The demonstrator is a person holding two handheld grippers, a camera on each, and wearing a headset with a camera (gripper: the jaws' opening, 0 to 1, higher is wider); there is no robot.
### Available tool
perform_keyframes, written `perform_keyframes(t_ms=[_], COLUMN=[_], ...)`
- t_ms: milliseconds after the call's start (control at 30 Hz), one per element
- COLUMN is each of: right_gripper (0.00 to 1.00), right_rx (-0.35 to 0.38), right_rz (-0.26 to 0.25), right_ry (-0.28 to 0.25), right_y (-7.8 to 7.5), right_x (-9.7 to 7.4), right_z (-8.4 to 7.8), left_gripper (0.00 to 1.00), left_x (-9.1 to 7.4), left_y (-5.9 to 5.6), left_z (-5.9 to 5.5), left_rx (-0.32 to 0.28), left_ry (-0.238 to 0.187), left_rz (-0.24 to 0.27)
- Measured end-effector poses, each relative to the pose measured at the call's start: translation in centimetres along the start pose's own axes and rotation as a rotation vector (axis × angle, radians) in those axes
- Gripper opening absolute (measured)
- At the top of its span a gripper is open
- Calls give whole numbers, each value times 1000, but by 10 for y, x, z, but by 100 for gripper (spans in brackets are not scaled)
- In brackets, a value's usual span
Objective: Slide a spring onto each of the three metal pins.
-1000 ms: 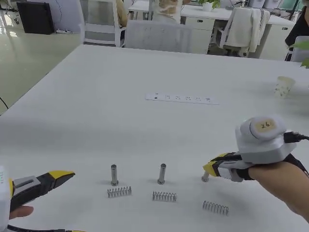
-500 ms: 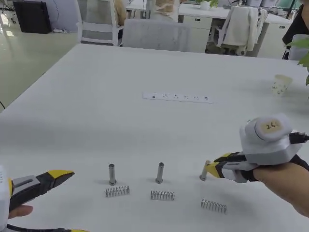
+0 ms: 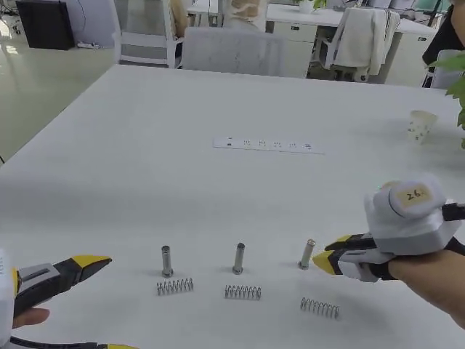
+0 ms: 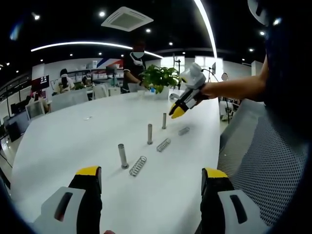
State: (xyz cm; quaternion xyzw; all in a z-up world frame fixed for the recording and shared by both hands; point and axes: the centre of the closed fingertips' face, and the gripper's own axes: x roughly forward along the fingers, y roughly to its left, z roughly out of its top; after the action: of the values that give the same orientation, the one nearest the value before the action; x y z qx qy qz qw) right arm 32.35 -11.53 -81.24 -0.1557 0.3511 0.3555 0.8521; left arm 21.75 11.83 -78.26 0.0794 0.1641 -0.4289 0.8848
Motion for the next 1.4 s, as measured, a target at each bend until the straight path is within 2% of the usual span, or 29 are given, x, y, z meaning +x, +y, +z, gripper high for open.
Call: perform_keyframes(t_ms=[400, 700, 1067, 1400], right_gripper=[16, 16, 16, 16], right_rx=[-32, -80, -132, -180], right_rz=[42, 96, 153, 178], right_ry=[35, 74, 132, 168], right_y=[11, 23, 35, 38], right_x=[-7, -12, -11, -10], right_z=[-15, -30, -49, -58], left_gripper=[81, 81, 81, 81], left_x=[-1, -2, -4, -4], left_y=[-1, -2, -4, -4], left_z=[0, 1, -1, -2], left_rx=[3, 3, -2, -5], left_ry=[3, 2, 4, 3], left_rz=[3, 3, 4, 6])
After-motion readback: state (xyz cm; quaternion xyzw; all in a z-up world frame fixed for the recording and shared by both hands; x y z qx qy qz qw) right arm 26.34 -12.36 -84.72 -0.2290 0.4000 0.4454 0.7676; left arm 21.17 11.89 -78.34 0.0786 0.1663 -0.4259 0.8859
